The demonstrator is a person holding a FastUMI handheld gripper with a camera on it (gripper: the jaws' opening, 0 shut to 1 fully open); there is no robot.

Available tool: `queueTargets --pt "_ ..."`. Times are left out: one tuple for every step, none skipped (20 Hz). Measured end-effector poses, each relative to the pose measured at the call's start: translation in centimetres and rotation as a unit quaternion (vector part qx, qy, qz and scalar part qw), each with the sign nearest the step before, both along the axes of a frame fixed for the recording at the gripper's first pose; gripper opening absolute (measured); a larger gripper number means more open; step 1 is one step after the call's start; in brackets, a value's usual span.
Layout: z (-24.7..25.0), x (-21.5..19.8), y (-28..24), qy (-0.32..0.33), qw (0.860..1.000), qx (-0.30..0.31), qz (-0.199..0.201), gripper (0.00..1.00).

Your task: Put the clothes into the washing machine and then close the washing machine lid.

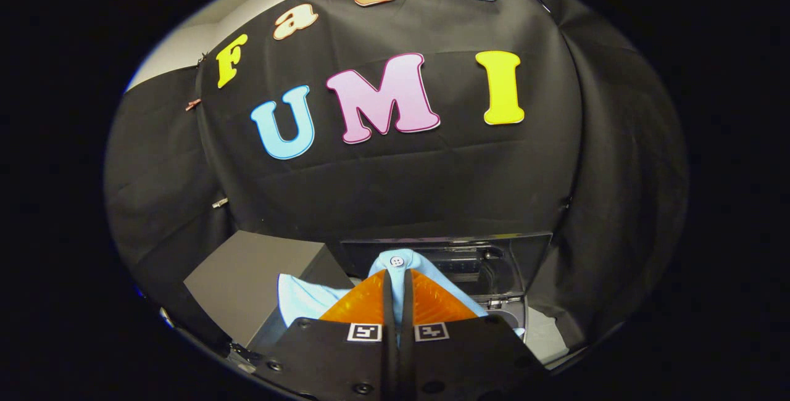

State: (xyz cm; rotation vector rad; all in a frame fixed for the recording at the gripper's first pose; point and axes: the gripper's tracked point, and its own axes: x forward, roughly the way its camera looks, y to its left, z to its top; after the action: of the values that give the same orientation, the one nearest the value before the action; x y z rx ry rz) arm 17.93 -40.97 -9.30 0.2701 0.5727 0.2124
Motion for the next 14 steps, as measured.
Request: queueTargets --pt "-0.4 0.1 -0.2 0.002 1.0 -0.004 -0.002 0.05" --pt "-0.8 0.1 -0.3 0.004 1.0 -0.006 -0.002 0.05" --pt "-1.2 0.1 -0.4 0.006 1.0 -0.011 -0.001 0.05" --pt "-1.3 0.2 -0.6 0.005 1.0 -0.016 0.0 0.05" --pt "-1.5 0.2 -0.7 0.004 1.0 -0.02 0.002 0.05" --pt "-1.6 0.4 -0.9 0.003 1.0 -0.024 0.003 0.05" --pt "-1.9 0.5 -1.2 0.004 1.0 -0.027 0.004 0.05" --pt "-2.6 0.4 -1.4 0.009 0.999 -0.031 0.005 0.05" --pt "-3.2 0.4 -1.6 0.015 0.999 -0.034 0.005 0.05" --pt "-4.0 0.4 -1.7 0.021 0.999 -0.036 0.005 0.05" --pt "-5.0 0.3 -1.7 0.032 0.999 -0.037 0.003 0.05" --pt "-6.1 0.0 -1.6 0.046 0.998 -0.037 0.003 0.05" --pt "-7.3 -0.2 -1.3 0.057 0.998 -0.038 0.004 0.05" --pt "-8.5 -0.4 -1.1 0.065 0.997 -0.043 0.007 0.05"
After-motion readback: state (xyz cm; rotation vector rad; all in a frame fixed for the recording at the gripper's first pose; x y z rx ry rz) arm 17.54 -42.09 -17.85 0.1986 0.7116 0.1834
